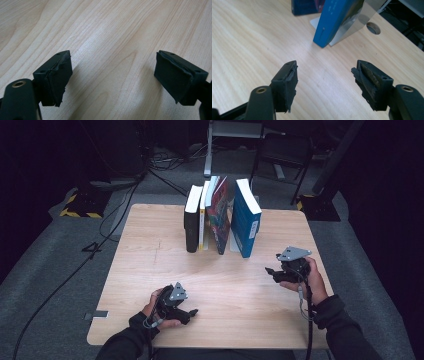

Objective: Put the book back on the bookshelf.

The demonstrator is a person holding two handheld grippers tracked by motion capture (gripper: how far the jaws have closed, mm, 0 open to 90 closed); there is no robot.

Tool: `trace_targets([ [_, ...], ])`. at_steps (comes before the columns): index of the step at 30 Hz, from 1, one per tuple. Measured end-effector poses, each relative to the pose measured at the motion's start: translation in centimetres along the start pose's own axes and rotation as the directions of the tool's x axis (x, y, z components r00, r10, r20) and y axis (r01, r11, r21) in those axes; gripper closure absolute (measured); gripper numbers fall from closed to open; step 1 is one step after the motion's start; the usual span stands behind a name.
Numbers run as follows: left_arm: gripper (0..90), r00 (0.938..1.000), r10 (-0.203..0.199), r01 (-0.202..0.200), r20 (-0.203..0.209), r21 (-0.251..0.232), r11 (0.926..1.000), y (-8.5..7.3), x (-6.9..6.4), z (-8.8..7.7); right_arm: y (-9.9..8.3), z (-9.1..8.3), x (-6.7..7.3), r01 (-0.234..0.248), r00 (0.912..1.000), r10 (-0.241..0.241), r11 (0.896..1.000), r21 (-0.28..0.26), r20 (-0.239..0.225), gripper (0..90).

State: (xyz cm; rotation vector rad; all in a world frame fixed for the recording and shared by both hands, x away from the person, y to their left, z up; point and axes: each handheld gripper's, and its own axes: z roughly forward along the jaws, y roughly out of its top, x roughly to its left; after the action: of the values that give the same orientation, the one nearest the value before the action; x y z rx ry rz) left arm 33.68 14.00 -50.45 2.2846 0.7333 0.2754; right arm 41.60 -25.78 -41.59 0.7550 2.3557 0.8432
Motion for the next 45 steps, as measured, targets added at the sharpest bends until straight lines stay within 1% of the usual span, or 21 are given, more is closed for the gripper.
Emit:
trace_targets([
  [3,15.0,1.0000,0.000,0.000,0.000,0.000,1.0000,0.0,0.0,0.0,-0.7,-0.3,0.2,0.004,1.0000,-0.004,1.000,0.004,0.001,34.6],
  [4,15.1,1.0000,0.000,0.000,0.000,0.000,1.0000,0.0,0.0,0.0,-0.9,-0.4,0.4,0.012,0.9999,-0.012,1.000,0.008,0.007,34.6],
  [14,15.1,1.0000,0.000,0.000,0.000,0.000,1.0000,0.0,0.0,0.0,-2.8,-1.4,1.1,0.026,0.9996,-0.025,0.999,0.026,-0.012,34.1],
  [18,15.0,1.0000,0.000,0.000,0.000,0.000,1.0000,0.0,0.0,0.0,-3.9,-1.8,1.6,0.030,0.9994,-0.029,0.999,0.036,-0.019,34.1],
  [26,15.0,1.0000,-0.001,0.001,0.000,0.000,1.0000,0.0,0.0,0.0,-6.2,-2.5,1.9,0.029,0.9995,-0.030,0.998,0.051,0.005,34.0],
  [28,15.0,1.0000,0.000,0.000,0.001,0.000,1.0000,0.0,0.0,0.0,-6.7,-2.6,2.0,0.029,0.9996,-0.029,0.998,0.053,0.004,34.0],
  [30,15.0,1.0000,-0.001,0.001,0.001,0.000,1.0000,0.0,0.0,0.0,-7.3,-2.8,2.2,0.031,0.9993,-0.032,0.998,0.062,0.020,33.6],
  [31,15.0,1.0000,-0.001,0.001,0.001,0.000,1.0000,0.0,0.0,0.0,-7.5,-2.9,2.2,0.033,0.9992,-0.034,0.998,0.060,0.020,33.7],
  [32,15.0,1.0000,-0.001,0.001,0.001,0.000,1.0000,0.0,0.0,0.0,-7.5,-2.9,2.2,0.033,0.9992,-0.034,0.998,0.060,0.020,33.7],
  [33,15.0,1.0000,0.000,0.000,0.001,0.000,1.0000,0.0,0.0,0.0,-7.9,-3.0,2.2,0.031,0.9994,-0.032,0.998,0.047,0.015,33.8],
  [34,15.0,1.0000,-0.001,0.001,0.001,0.000,1.0000,0.0,0.0,0.0,-8.5,-3.1,2.2,0.019,0.9997,-0.020,0.998,0.052,0.016,33.5],
  [36,15.0,1.0000,0.000,0.000,0.002,0.000,1.0000,0.0,0.0,0.0,-8.7,-3.2,2.2,0.022,0.9997,-0.022,0.998,0.056,0.010,33.1],
  [38,15.0,1.0000,0.000,0.000,0.002,0.000,1.0000,0.0,0.0,0.0,-9.3,-3.3,2.2,0.016,0.9998,-0.017,0.999,0.052,0.010,33.0],
  [39,15.0,1.0000,0.000,0.000,0.001,0.000,1.0000,0.0,0.0,0.0,-9.6,-3.5,2.2,0.011,0.9999,-0.011,0.998,0.058,0.007,33.0],
  [45,15.0,1.0000,0.000,0.000,0.001,0.000,1.0000,0.0,0.0,0.0,-10.9,-4.0,2.1,-0.016,0.9999,0.016,0.999,0.050,0.003,32.9],
])
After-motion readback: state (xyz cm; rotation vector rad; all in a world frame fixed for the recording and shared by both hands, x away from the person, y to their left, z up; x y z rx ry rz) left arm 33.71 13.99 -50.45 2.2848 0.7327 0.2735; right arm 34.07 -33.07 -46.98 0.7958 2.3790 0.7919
